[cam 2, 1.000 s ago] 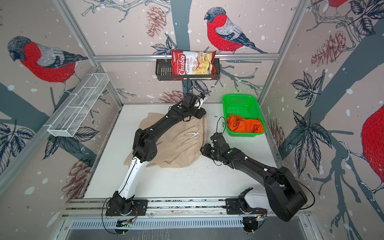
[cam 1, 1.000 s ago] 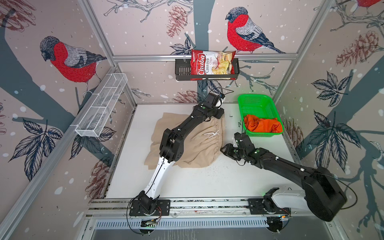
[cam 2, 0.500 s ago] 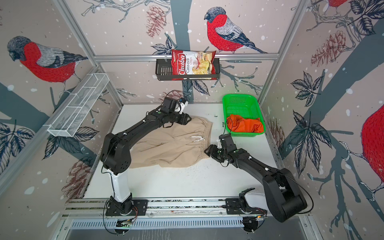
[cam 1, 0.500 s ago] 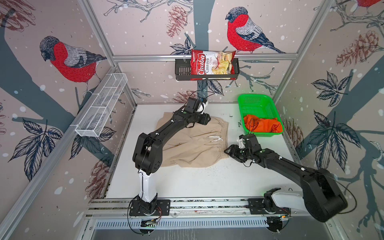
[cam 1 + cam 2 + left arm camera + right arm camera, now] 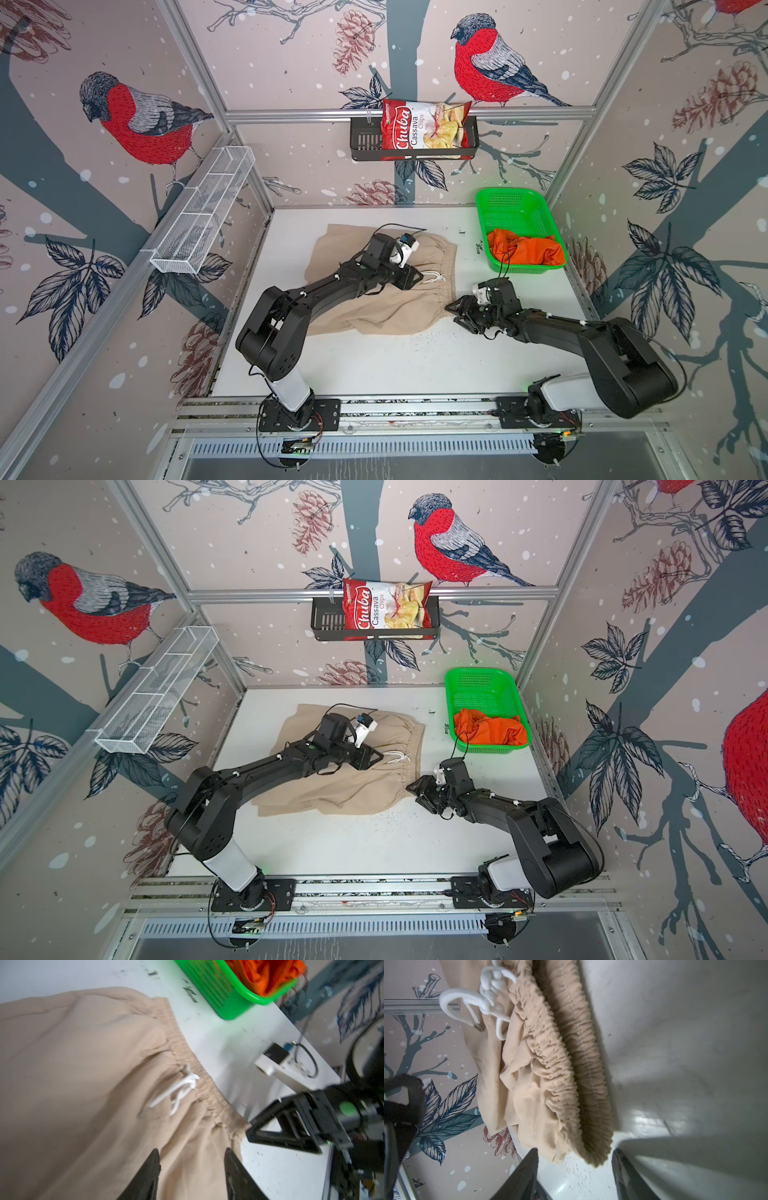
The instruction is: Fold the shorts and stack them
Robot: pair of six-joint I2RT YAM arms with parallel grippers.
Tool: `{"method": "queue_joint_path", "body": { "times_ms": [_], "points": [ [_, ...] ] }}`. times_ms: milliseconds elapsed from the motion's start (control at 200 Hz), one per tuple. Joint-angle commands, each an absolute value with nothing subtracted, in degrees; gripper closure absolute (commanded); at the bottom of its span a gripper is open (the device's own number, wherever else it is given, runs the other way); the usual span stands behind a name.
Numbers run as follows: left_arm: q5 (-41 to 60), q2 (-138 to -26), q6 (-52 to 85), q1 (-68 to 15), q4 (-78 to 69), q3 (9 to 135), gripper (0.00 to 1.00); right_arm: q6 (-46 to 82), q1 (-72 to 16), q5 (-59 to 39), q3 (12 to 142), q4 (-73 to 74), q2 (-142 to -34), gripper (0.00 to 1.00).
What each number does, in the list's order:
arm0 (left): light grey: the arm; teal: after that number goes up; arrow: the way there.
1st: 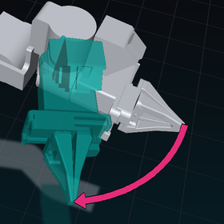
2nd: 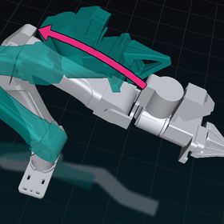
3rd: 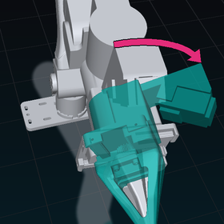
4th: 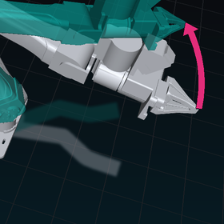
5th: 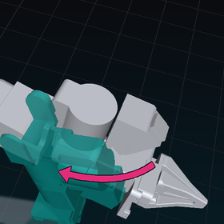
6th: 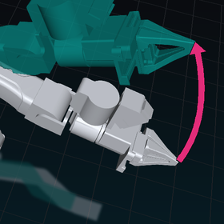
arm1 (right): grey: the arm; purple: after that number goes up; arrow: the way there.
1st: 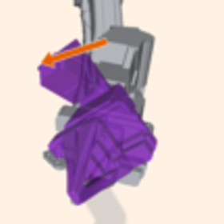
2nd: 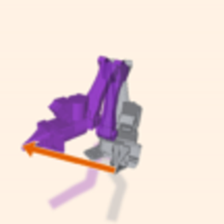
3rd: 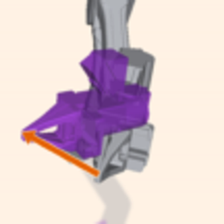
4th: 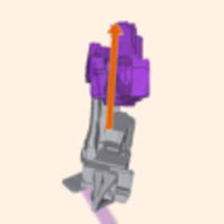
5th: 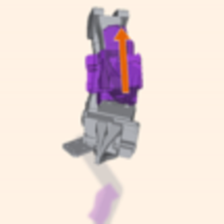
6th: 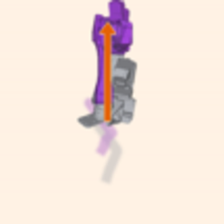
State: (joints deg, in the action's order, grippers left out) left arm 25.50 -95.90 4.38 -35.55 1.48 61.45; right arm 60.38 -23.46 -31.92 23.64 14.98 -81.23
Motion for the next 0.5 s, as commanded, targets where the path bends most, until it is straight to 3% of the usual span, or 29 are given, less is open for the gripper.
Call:
{"method": "queue_joint_path", "body": {
  "times_ms": [0,85,275,405,495],
  "points": [
    [28.38,-94.68,-3.59,-37.37,-6.11,58.57,0.51,65.32,-23.15,-33.64,22.58,25.08,-83.20,0.44],
    [29.45,-94.23,-5.31,-38.34,-9.11,55.87,0.53,68.10,-23.25,-34.79,21.76,30.21,-85.27,0.52],
    [30.88,-95.15,-9.10,-39.26,-9.23,54.84,0.52,68.78,-23.26,-33.38,22.00,31.61,-86.12,0.84],
    [31.16,-96.24,-14.42,-40.90,-6.59,55.51,0.52,67.66,-23.79,-32.48,23.86,28.46,-83.12,0.93],
    [30.54,-96.68,-18.22,-42.49,-5.48,55.79,0.51,67.43,-24.56,-31.32,25.48,25.50,-80.25,0.94]
  ]
}}
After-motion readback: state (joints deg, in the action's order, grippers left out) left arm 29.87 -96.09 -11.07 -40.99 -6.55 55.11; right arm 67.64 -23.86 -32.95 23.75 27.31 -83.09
